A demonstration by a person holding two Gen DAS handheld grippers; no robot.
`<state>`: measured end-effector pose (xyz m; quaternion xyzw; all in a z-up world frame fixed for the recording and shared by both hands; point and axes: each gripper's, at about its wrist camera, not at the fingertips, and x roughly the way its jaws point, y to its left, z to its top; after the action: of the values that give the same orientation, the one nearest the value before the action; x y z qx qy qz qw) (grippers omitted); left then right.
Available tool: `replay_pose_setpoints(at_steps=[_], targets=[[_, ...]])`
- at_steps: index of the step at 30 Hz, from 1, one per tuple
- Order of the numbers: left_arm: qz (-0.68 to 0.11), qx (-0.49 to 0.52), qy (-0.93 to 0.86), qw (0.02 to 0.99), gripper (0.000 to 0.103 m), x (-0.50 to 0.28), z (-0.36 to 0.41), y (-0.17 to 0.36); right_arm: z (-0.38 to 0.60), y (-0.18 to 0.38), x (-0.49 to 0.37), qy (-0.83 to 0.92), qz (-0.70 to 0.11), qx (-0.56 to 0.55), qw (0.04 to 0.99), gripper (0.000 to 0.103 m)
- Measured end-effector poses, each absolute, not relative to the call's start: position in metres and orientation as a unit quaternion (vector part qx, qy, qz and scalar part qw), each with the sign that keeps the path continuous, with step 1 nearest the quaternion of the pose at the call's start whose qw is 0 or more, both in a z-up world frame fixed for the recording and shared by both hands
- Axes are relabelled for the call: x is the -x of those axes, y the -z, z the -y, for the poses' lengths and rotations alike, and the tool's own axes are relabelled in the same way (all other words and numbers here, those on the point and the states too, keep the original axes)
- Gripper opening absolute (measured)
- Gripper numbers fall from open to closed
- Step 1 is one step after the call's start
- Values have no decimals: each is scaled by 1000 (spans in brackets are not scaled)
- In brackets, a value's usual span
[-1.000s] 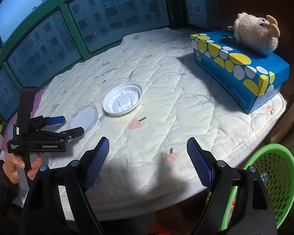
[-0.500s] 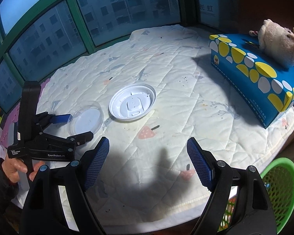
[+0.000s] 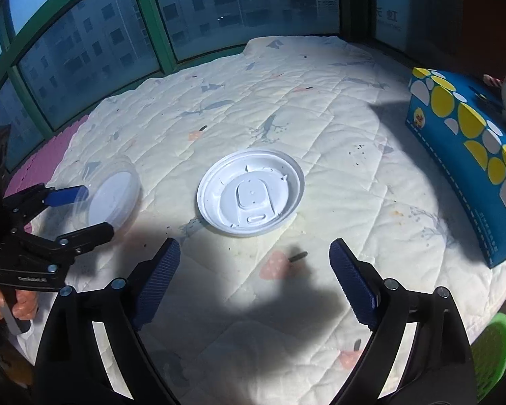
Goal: Collect trash
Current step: 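Grasp the clear round lid with the left gripper while the right gripper grasps the white cup lid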
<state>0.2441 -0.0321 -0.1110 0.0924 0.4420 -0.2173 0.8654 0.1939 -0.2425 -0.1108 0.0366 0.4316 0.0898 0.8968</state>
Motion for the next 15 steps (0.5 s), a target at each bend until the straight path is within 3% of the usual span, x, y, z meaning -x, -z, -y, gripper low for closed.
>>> replay_pose_setpoints(at_steps=[15], targets=[[-431,-62,206,876,86,-232,2,91,216,140,-250,-80,-453,25,887,97]])
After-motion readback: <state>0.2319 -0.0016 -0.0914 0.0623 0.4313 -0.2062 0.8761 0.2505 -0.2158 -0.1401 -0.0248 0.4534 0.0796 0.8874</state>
